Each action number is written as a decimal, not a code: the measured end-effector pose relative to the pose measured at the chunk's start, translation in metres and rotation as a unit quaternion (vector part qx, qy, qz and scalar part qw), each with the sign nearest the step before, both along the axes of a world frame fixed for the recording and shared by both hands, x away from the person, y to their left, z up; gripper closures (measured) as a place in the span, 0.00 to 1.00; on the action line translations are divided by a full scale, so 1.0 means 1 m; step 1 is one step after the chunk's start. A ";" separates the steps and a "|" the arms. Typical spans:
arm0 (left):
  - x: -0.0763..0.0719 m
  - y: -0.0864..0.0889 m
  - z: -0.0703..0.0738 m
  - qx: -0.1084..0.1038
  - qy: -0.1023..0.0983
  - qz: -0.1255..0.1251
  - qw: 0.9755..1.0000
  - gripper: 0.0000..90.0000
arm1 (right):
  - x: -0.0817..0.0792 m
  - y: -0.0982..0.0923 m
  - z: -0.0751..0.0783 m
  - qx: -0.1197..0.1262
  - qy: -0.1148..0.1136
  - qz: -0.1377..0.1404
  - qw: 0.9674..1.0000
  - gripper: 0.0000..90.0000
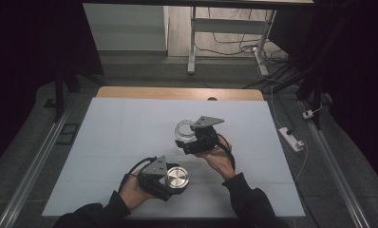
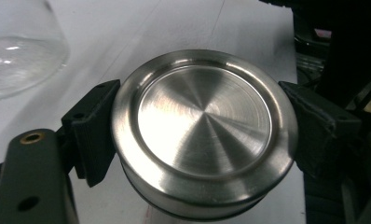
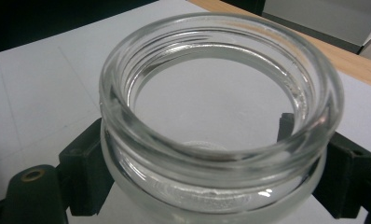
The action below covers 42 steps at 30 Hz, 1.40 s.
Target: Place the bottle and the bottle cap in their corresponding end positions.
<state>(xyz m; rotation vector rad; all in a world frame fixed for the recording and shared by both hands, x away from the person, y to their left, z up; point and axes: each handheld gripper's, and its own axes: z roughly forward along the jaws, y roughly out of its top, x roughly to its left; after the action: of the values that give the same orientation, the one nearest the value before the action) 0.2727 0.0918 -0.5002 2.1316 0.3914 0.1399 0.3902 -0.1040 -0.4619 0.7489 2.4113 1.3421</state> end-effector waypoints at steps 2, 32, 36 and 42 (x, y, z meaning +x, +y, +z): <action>0.001 -0.002 -0.004 0.004 -0.002 0.000 1.000 0.21 | 0.003 0.002 -0.001 0.000 0.000 -0.002 1.000 0.17; 0.019 -0.020 -0.039 0.067 0.018 0.026 0.997 0.21 | 0.046 0.027 -0.026 -0.016 0.003 -0.031 0.999 0.17; 0.020 -0.021 -0.041 0.079 0.017 0.026 0.996 0.21 | 0.047 0.028 -0.033 -0.021 0.007 -0.034 0.999 0.17; 0.021 -0.023 -0.041 0.087 0.020 0.024 0.996 0.21 | 0.049 0.029 -0.042 -0.030 0.008 -0.036 0.999 0.17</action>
<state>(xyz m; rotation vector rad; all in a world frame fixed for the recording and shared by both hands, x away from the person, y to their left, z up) 0.2935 0.0691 -0.5412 2.2995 0.4691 0.1655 0.4394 -0.0750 -0.5043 0.8257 2.4011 1.2340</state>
